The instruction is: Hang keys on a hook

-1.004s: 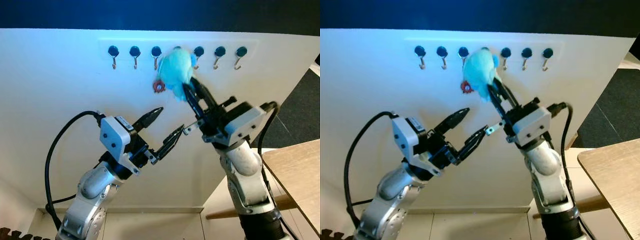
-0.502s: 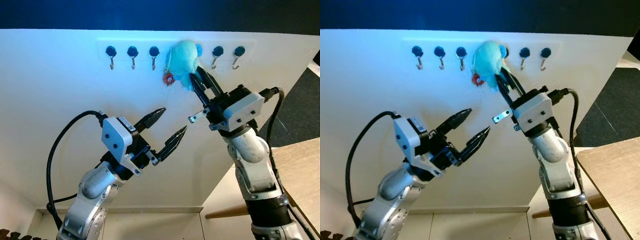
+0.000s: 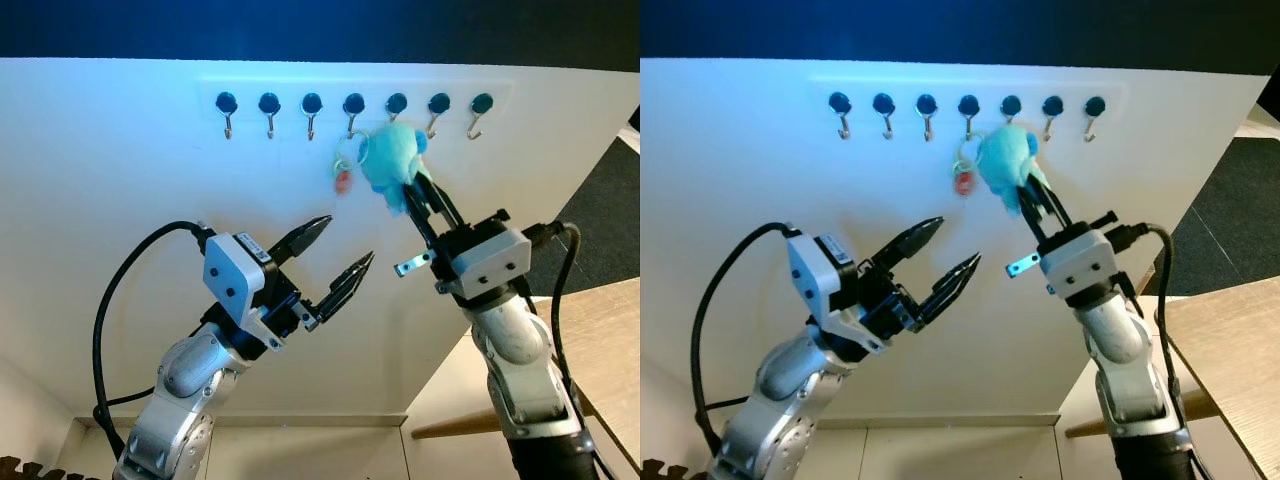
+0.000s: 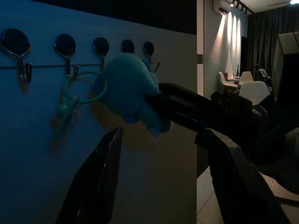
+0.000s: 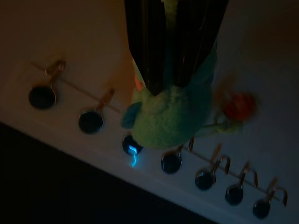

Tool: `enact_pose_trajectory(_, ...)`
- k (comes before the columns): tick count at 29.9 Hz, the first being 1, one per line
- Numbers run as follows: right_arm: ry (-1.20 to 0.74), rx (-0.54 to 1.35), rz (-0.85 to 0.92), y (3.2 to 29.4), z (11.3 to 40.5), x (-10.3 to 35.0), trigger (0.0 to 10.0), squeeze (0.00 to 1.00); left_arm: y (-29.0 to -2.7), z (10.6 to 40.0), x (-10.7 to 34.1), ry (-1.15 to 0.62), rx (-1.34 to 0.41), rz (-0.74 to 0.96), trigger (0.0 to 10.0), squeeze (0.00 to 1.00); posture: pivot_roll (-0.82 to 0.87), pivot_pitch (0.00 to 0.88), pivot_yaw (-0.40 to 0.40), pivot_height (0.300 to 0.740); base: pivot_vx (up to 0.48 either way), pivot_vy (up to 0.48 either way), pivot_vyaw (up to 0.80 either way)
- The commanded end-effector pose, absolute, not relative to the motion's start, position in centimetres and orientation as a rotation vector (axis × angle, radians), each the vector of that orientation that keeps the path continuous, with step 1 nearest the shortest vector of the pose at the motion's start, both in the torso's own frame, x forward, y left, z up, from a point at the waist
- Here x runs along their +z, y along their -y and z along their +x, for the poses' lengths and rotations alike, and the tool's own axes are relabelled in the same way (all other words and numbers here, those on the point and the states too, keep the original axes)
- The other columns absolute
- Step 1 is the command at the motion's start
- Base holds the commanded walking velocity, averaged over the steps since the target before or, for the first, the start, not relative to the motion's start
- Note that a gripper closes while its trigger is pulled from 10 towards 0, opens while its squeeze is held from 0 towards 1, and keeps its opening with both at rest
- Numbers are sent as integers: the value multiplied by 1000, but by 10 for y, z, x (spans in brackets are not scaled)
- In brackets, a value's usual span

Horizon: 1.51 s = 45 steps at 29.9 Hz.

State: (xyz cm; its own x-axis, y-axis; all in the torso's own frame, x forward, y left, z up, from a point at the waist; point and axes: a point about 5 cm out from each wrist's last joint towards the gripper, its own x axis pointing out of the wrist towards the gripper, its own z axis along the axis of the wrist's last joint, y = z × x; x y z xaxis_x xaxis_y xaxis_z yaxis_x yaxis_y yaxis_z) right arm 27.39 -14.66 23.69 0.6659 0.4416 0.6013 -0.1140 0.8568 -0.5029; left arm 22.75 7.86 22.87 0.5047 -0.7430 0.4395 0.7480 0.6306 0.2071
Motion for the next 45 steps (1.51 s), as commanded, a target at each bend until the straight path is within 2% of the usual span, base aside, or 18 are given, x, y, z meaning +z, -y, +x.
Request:
enact_pose_trajectory(1, 800, 314, -463, 148, 270, 237, 10000, 0, -77, 227, 230, 530, -909, -6, 10000, 0, 69, 104, -15, 740, 0, 0, 0)
enact_pose_trajectory(29, 705, 352, -459, 142, 269, 208, 10000, 0, -77, 228, 230, 531, -906, 6, 10000, 0, 74, 102, -15, 740, 0, 0, 0)
enact_pose_trajectory(30, 711, 342, -453, 143, 269, 210, 10000, 165, -77, 228, 230, 532, -905, 6, 10000, 0, 74, 102, -15, 740, 0, 0, 0)
enact_pose_trajectory(31, 719, 331, -449, 144, 269, 211, 10000, 890, -77, 228, 230, 533, -904, 6, 10000, 0, 74, 102, -15, 740, 0, 0, 0)
enact_pose_trajectory(32, 726, 323, -447, 144, 269, 213, 10000, 1000, -77, 228, 231, 534, -903, 5, 10000, 0, 74, 101, -15, 740, 0, 0, 0)
enact_pose_trajectory(38, 744, 277, -464, 148, 271, 218, 10000, 992, -76, 228, 232, 539, -903, 0, 10000, 0, 72, 98, -16, 740, 0, 0, 0)
enact_pose_trajectory(39, 745, 266, -464, 149, 272, 219, 10000, 0, -76, 228, 232, 539, -904, 0, 10000, 0, 71, 96, -16, 740, 0, 0, 0)
enact_pose_trajectory(45, 717, 264, -450, 152, 270, 211, 10000, 0, -75, 228, 231, 538, -909, -3, 10000, 0, 69, 93, -17, 740, 0, 0, 0)
